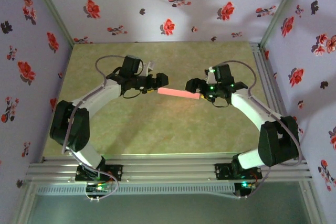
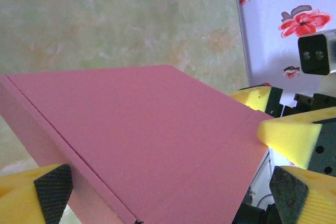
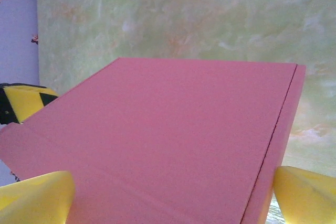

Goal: Fold the paper box

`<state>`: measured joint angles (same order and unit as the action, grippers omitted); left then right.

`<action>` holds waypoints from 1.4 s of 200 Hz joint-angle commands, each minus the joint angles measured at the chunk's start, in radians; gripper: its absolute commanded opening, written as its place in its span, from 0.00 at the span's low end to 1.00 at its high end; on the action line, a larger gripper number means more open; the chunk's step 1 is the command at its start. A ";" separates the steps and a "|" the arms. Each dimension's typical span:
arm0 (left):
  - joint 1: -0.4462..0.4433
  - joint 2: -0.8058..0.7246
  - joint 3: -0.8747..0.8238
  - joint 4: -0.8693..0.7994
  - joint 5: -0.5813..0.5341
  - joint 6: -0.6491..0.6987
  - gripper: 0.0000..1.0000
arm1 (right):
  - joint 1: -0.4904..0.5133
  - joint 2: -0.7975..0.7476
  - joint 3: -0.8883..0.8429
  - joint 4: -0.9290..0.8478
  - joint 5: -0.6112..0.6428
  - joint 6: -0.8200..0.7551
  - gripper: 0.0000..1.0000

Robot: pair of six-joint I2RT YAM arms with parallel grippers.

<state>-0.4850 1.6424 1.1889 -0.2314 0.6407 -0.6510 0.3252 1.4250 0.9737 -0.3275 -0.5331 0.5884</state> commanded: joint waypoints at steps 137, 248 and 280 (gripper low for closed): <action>-0.003 0.031 -0.045 0.070 0.039 -0.050 1.00 | -0.009 0.056 0.026 0.047 -0.051 0.098 0.99; 0.010 0.070 0.025 0.055 0.037 -0.066 1.00 | -0.025 0.083 0.048 0.070 -0.078 0.123 0.99; 0.011 0.048 0.033 0.038 0.036 -0.063 1.00 | -0.029 0.078 0.057 0.073 -0.084 0.134 0.99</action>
<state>-0.4736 1.7176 1.1854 -0.1886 0.6399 -0.7025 0.2966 1.5040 0.9981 -0.2882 -0.5648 0.6930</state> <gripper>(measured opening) 0.997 0.993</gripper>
